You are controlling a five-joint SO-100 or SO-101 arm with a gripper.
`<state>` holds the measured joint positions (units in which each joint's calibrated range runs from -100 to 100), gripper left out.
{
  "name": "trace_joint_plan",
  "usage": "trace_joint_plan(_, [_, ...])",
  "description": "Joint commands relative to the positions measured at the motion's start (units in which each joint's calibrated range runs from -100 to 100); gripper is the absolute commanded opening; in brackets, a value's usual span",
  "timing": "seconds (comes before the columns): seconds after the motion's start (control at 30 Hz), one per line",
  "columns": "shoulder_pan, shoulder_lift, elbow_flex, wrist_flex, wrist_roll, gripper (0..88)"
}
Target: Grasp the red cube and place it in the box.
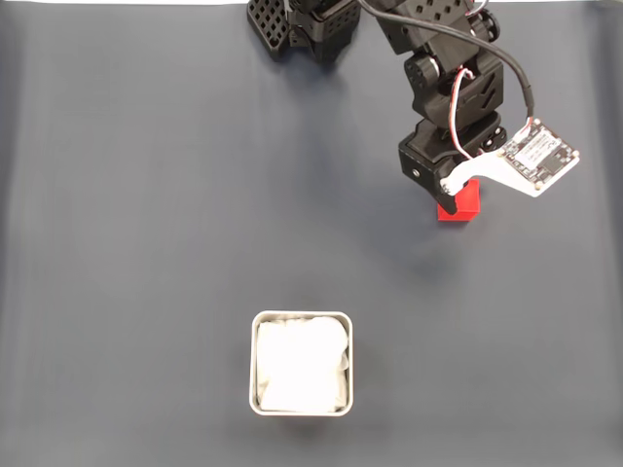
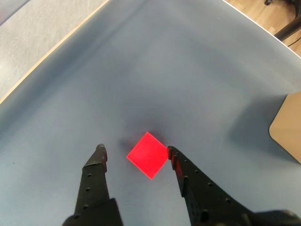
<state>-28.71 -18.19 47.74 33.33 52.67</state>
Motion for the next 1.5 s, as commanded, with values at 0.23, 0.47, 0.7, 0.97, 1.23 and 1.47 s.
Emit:
trace_joint_plan(0.23, [-0.98, -2.52, -1.02, 0.77, 1.03, 30.8])
trace_joint_plan(0.47, [-0.41, -3.38, 0.25, 1.67, 2.1, 30.8])
trace_joint_plan(0.7, [1.93, -1.65, -2.12, 0.85, 1.86, 31.2])
trace_joint_plan(0.97, [4.28, -3.38, -4.31, 0.93, 2.44, 32.9])
trace_joint_plan(1.23, [5.41, -3.21, -1.85, 0.44, 2.59, 33.0])
trace_joint_plan(1.47, [4.63, -1.3, -1.02, -0.96, 2.3, 33.4])
